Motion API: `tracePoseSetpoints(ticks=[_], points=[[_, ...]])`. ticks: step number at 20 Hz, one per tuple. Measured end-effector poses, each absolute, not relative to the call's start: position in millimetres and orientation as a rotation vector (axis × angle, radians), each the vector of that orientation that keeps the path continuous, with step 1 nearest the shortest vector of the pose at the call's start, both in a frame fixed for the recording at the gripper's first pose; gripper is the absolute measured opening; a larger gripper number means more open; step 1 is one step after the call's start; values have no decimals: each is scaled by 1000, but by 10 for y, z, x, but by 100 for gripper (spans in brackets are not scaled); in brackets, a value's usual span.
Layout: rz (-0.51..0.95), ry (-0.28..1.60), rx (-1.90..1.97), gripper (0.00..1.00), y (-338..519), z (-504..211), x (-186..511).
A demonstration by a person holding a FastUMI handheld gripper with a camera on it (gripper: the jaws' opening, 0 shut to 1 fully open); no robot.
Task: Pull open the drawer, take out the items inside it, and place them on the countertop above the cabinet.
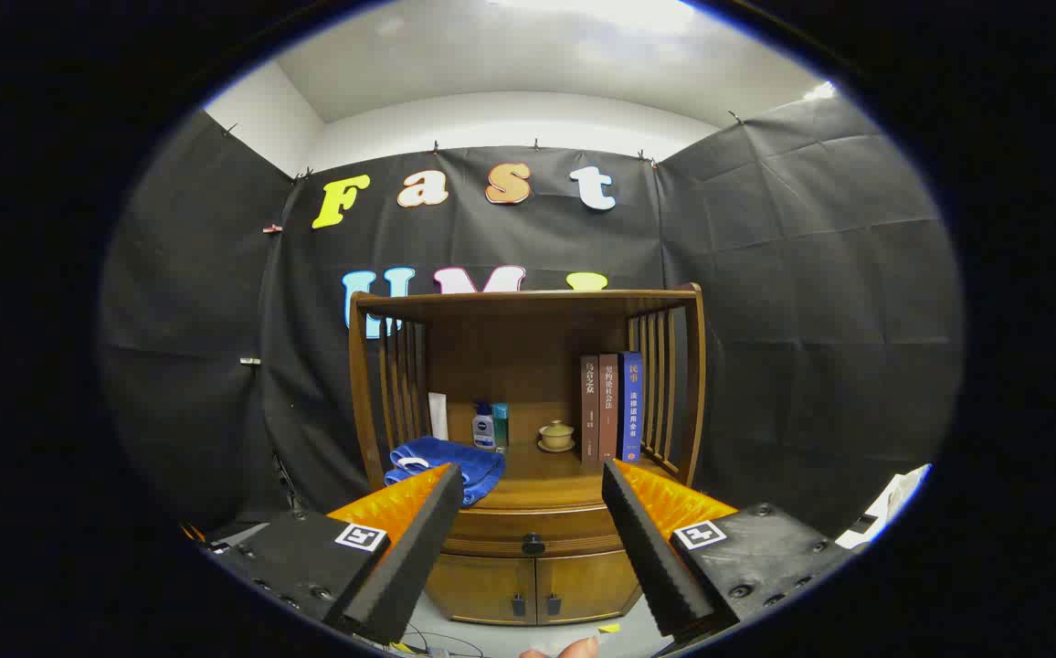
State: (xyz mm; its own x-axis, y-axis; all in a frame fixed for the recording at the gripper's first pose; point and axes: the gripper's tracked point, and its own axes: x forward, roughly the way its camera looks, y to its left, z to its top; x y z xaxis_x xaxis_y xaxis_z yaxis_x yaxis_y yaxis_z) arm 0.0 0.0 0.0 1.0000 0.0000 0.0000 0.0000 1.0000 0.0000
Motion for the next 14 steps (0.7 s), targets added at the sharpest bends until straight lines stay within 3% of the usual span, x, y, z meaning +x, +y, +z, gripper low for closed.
tracePoseSetpoints(ticks=[14], points=[[0,11,-7,98,-10,-52,64]])
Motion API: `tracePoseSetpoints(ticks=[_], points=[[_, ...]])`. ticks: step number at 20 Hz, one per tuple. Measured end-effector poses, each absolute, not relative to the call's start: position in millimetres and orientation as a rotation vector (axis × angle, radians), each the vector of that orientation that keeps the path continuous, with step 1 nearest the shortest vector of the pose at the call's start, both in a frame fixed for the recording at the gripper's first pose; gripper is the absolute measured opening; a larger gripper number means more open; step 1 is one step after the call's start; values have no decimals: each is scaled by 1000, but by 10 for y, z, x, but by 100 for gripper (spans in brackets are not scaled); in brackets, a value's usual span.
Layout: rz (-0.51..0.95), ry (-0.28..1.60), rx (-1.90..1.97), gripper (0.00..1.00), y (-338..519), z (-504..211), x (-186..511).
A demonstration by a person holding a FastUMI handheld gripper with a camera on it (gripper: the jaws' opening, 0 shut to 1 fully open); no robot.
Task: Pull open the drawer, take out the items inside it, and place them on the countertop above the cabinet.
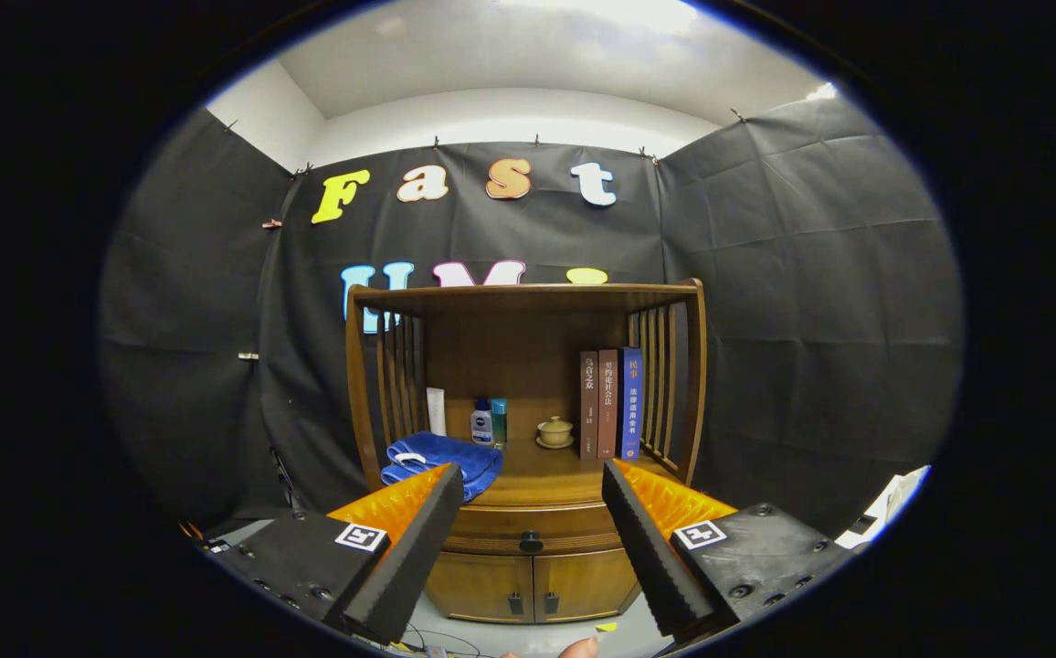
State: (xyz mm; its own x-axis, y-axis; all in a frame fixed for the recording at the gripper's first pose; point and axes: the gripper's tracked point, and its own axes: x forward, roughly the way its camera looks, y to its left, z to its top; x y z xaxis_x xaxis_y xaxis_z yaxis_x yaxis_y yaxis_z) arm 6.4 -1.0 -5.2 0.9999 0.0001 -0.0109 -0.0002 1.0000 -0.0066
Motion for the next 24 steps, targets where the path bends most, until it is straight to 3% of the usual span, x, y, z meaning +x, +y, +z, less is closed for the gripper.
tracePoseSetpoints(ticks=[10,24], points=[[17,-30,-15,99,61,-364,520],[-1,142,62,99,-39,-2338,1656]])
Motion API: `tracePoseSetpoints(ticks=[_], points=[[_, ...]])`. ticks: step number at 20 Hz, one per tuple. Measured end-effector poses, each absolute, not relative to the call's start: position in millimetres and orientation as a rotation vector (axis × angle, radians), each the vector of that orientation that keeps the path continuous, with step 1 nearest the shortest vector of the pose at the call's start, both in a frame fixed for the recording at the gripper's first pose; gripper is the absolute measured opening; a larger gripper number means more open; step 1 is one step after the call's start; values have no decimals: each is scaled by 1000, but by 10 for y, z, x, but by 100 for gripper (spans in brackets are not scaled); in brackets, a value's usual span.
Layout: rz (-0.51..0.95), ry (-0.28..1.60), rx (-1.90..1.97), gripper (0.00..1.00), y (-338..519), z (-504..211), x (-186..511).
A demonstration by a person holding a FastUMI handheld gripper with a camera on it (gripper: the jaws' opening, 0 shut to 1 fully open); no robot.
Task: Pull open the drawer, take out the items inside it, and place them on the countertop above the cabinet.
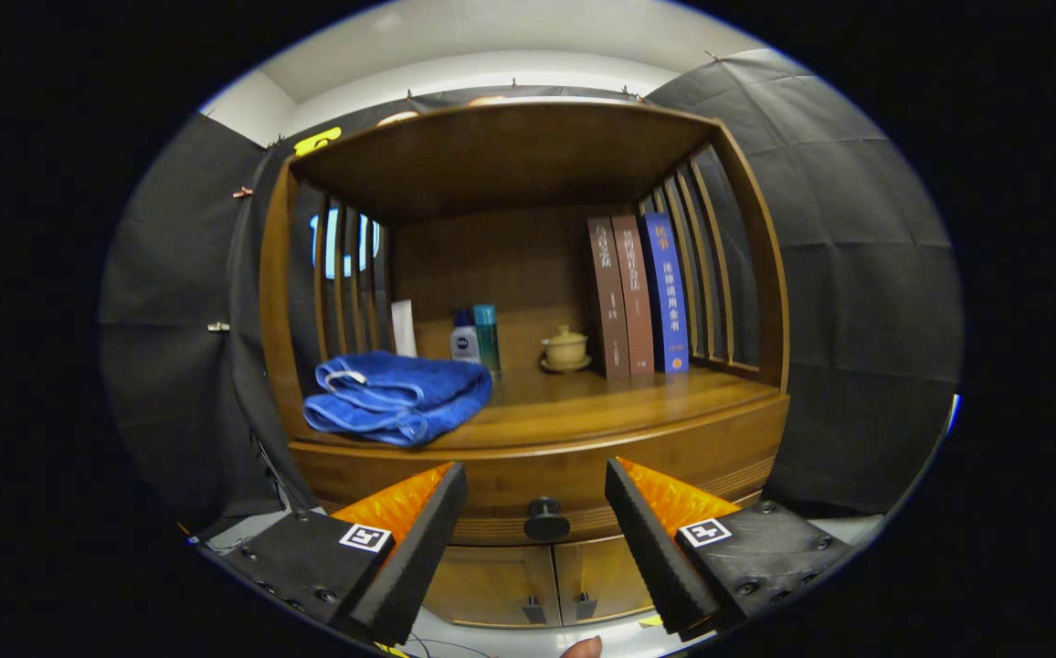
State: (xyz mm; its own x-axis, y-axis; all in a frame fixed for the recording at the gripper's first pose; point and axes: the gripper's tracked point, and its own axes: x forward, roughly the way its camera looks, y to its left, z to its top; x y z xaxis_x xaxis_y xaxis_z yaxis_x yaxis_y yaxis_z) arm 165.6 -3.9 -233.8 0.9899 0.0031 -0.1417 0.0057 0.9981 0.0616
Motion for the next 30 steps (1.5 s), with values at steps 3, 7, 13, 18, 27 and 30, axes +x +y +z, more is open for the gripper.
tracePoseSetpoints(ticks=[3,7,13,18,27,30], points=[[2,181,15,99,-24,-2677,1823],[17,223,-34,91,-20,-2981,2001],[6,228,-9,54,-72,-3125,2147],[32,211,-120,31,-72,-3090,2132],[10,242,-29,30,-97,-3015,1512],[10,241,-5,30,-131,-2982,1242]])
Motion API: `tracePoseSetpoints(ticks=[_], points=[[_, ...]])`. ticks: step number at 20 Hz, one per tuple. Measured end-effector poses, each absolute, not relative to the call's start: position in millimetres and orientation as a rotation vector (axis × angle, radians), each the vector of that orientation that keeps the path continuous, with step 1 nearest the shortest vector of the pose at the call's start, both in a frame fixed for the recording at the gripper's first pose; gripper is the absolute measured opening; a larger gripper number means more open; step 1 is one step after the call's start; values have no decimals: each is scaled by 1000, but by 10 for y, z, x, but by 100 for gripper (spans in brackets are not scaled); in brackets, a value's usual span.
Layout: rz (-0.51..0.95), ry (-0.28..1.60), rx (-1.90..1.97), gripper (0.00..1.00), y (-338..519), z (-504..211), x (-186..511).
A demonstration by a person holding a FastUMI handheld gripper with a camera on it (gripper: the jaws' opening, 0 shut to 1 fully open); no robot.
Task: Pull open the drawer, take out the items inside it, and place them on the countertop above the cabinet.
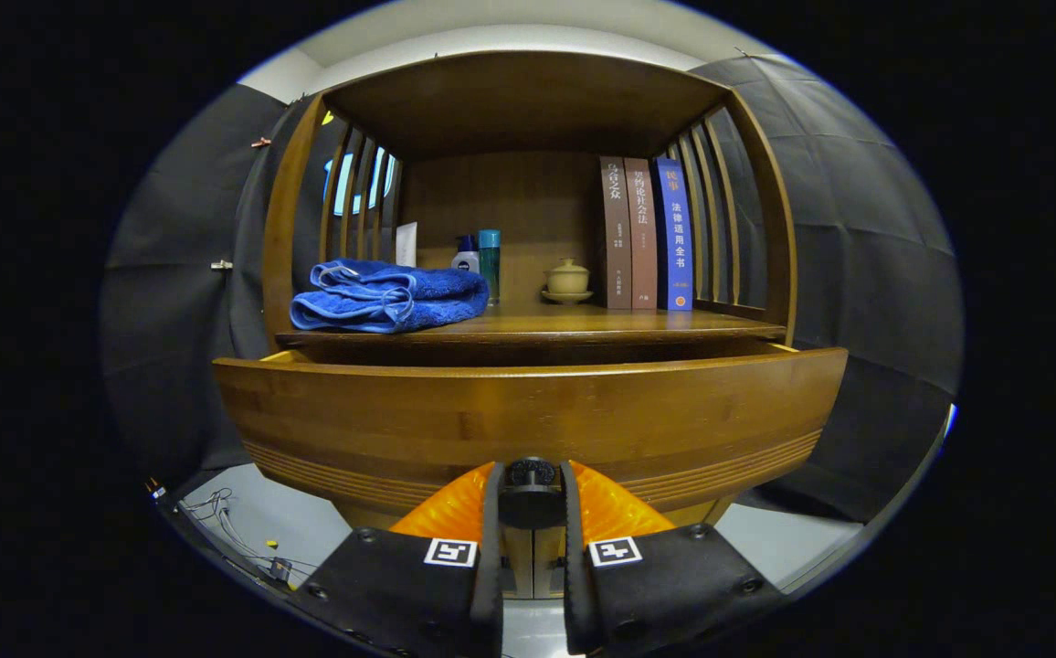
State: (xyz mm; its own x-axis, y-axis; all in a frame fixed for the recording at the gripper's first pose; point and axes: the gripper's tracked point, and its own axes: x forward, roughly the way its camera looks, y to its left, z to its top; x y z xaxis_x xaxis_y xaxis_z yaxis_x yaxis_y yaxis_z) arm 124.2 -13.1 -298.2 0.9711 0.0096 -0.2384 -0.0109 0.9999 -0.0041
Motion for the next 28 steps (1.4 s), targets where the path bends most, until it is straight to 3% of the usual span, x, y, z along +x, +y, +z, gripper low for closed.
tracePoseSetpoints(ticks=[10,18,20,22,26,28], points=[[23,283,41,30,-181,-2992,597],[28,276,15,30,-185,-3006,552],[30,293,20,34,-181,-3017,546],[39,275,41,48,-179,-2909,530],[26,277,-3,99,-327,-2607,464],[22,267,-16,99,-399,-2291,461]])
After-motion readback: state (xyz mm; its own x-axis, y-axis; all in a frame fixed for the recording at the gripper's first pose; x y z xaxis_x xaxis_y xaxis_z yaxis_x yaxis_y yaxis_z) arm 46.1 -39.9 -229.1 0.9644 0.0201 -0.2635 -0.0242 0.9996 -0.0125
